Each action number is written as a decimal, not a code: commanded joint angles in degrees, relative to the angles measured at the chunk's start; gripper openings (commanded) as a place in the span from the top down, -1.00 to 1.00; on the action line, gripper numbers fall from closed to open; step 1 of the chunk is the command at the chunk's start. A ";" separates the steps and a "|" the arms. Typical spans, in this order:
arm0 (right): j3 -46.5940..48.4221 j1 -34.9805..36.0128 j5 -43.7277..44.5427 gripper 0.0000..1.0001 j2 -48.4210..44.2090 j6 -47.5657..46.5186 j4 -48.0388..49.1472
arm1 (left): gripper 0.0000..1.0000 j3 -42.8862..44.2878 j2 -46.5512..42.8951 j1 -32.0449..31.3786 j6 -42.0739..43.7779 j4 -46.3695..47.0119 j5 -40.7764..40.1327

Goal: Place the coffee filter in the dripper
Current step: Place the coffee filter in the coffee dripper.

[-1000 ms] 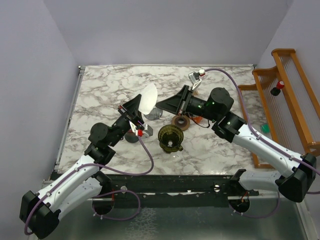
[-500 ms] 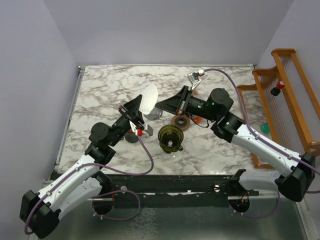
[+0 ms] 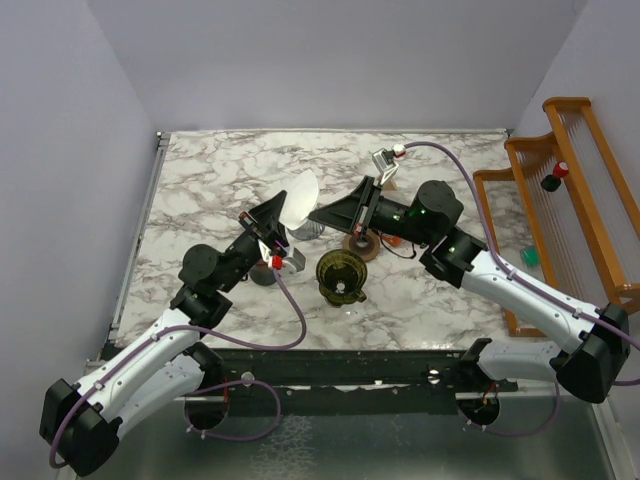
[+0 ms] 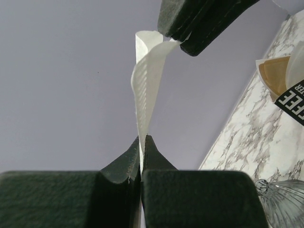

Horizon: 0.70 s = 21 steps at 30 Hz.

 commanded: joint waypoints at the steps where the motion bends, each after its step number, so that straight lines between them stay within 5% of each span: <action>1: -0.13 0.62 -0.05 0.65 -0.16 -0.07 2.12 | 1.00 -0.03 0.25 -0.09 -2.21 1.48 2.45; 21: -2.53 1.57 2.95 0.59 -0.87 -0.98 4.68 | 1.00 0.01 0.12 -0.10 -4.34 1.48 4.39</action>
